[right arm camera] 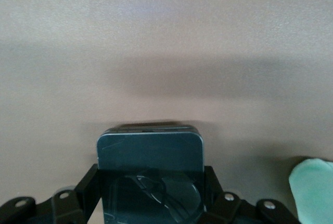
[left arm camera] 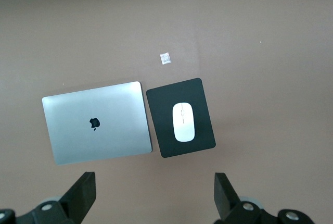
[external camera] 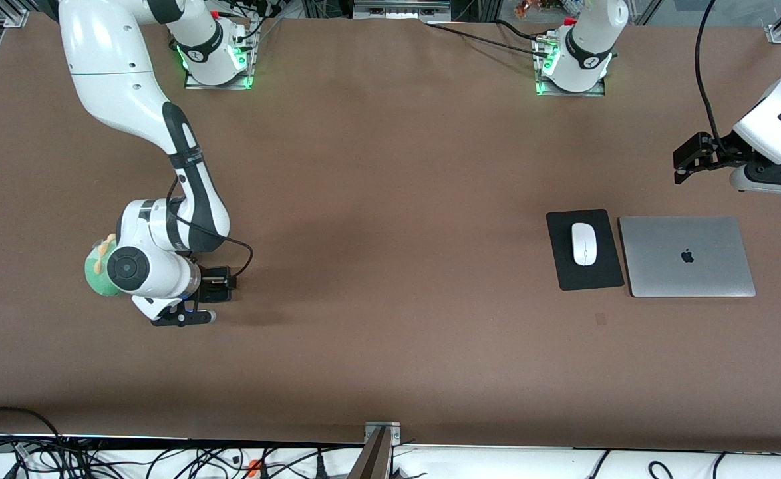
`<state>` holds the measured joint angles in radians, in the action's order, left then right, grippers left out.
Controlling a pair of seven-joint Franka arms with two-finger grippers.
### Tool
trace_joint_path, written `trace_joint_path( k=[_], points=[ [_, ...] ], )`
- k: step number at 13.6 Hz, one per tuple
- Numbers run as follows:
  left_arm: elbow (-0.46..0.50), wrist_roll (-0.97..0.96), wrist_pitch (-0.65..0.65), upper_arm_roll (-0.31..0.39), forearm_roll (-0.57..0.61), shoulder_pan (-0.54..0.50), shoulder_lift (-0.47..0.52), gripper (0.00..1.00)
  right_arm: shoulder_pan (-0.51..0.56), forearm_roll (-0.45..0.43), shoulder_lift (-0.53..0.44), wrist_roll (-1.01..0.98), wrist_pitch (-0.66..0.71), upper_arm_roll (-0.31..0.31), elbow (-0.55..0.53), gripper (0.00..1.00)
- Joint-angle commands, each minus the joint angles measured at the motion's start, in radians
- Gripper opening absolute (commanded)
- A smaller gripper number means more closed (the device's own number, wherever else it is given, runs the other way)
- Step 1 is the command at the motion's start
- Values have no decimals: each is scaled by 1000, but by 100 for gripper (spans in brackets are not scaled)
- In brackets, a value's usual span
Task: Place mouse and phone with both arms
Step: 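Carry the phone with the right gripper toward the green plush toy, then lower the phone beside the plush toy and open the right gripper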
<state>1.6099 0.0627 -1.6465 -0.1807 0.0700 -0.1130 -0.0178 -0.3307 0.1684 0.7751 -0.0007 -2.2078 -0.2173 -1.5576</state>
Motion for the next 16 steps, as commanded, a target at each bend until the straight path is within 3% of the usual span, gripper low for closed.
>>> trace_joint_path(
  k=[1, 9, 16],
  points=[
    [-18, -6, 14, -5, -4, -10, -2, 100, 9, 17, -25, -5, -13, 9, -15, 100],
    [-18, -6, 14, -3, -4, -10, -1, 100, 9, 16, -183, -10, 23, -14, 50, 100],
    [-18, -4, 16, -3, -4, -10, -1, 100, 9, 14, -499, 4, 472, -60, 50, 100]
  ],
)
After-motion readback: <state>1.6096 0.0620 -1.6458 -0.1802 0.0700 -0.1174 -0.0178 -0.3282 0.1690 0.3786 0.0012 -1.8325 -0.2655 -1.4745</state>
